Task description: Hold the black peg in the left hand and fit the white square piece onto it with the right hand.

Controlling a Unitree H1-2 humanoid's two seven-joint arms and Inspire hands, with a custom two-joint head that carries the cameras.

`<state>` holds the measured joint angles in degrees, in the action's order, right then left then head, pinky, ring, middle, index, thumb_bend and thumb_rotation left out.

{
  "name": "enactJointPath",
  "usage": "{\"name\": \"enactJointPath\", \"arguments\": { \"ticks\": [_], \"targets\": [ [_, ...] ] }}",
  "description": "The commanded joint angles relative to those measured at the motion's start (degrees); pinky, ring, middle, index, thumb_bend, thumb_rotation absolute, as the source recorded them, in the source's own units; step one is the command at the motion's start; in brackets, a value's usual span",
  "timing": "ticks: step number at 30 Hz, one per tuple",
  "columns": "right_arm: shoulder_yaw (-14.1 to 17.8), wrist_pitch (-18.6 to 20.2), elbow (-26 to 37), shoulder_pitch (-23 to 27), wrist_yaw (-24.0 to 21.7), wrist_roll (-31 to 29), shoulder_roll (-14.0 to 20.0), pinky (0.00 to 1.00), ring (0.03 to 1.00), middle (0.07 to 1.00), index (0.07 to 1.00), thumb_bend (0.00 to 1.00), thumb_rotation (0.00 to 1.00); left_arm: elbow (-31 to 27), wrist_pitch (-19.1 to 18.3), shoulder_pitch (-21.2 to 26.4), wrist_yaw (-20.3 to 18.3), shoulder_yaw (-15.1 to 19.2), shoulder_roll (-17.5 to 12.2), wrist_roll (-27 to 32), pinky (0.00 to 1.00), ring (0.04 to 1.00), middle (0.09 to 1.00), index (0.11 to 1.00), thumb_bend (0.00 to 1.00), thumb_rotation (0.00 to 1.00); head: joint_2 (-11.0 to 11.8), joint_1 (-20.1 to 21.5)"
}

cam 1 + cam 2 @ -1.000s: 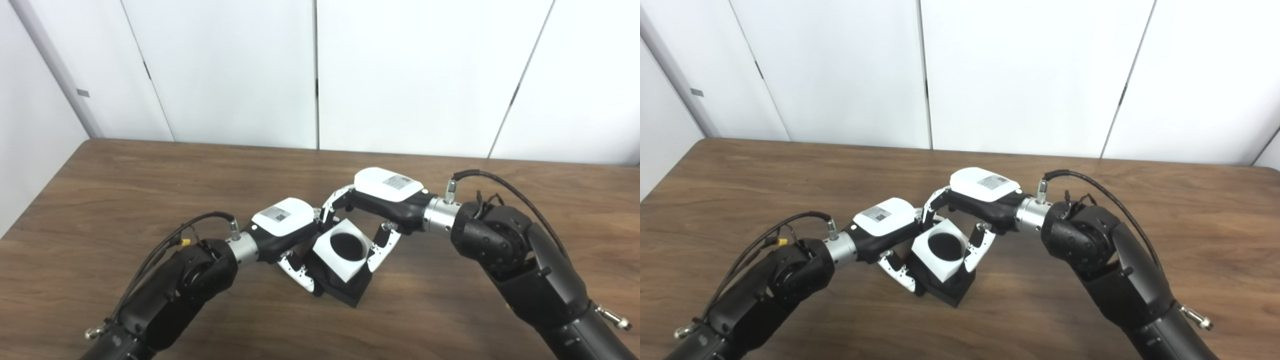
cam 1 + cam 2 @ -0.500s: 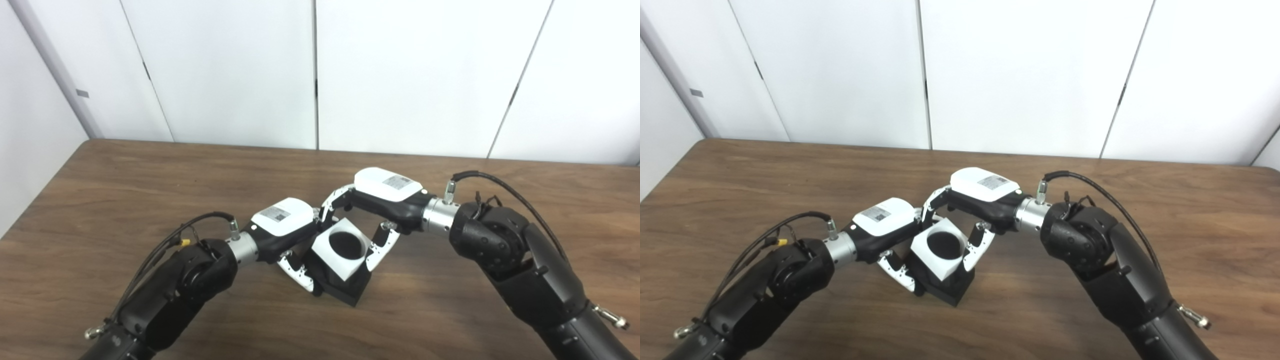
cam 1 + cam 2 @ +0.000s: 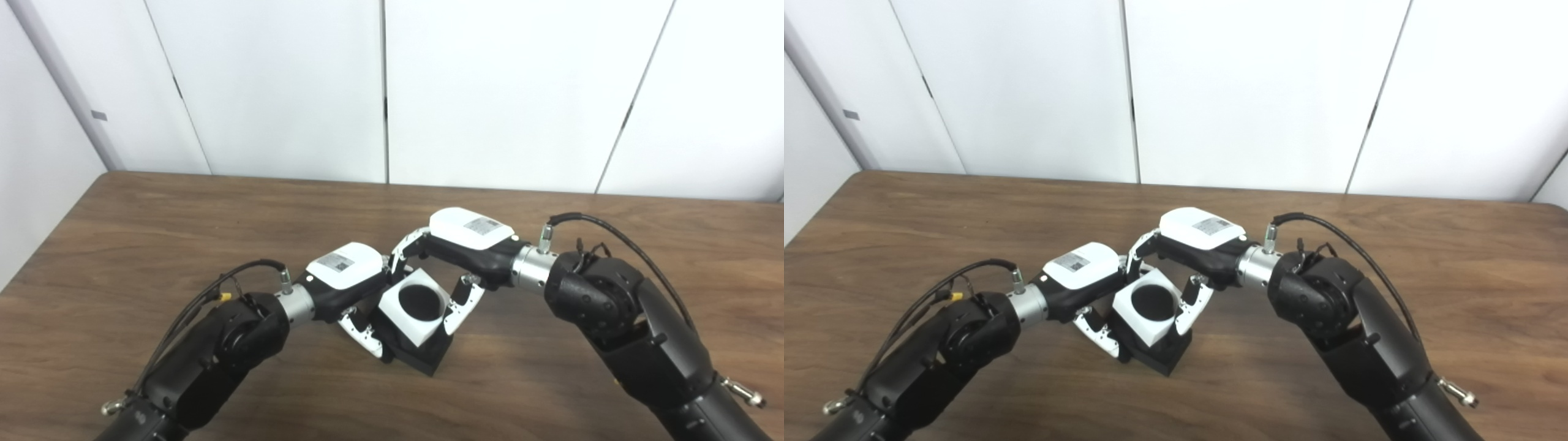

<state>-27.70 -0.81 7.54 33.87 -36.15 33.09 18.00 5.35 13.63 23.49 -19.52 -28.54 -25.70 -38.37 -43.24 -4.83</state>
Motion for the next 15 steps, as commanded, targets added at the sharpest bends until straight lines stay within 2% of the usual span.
{"name": "enactJointPath", "arguments": {
  "ticks": [1,7,15],
  "targets": [
    [-2.6,-0.3,2.3,2.0,-3.8,-0.9,-1.0,0.7,0.804,0.747,0.477,0.52,0.13,0.7,-0.2,-0.4,-4.2,-2.8,0.7,-1.3,0.74,0.886,0.853,0.491,0.52,0.07,-0.1,-0.2],
    [-4.2,0.1,2.4,1.8,-4.9,-0.2,-0.1,0.7,0.785,0.746,0.477,0.52,0.13,0.5,-0.2,-0.5,-4.2,-2.6,0.8,-1.0,0.73,0.882,0.864,0.491,0.52,0.07,-0.1,-0.2],
    [-5.8,2.8,2.7,2.0,-7.1,1.5,1.5,0.71,0.791,0.748,0.484,0.52,0.14,0.2,-0.3,-0.6,-4.5,-2.5,0.6,-1.2,0.72,0.857,0.86,0.491,0.52,0.07,-0.5,-0.3]
  ]
}}
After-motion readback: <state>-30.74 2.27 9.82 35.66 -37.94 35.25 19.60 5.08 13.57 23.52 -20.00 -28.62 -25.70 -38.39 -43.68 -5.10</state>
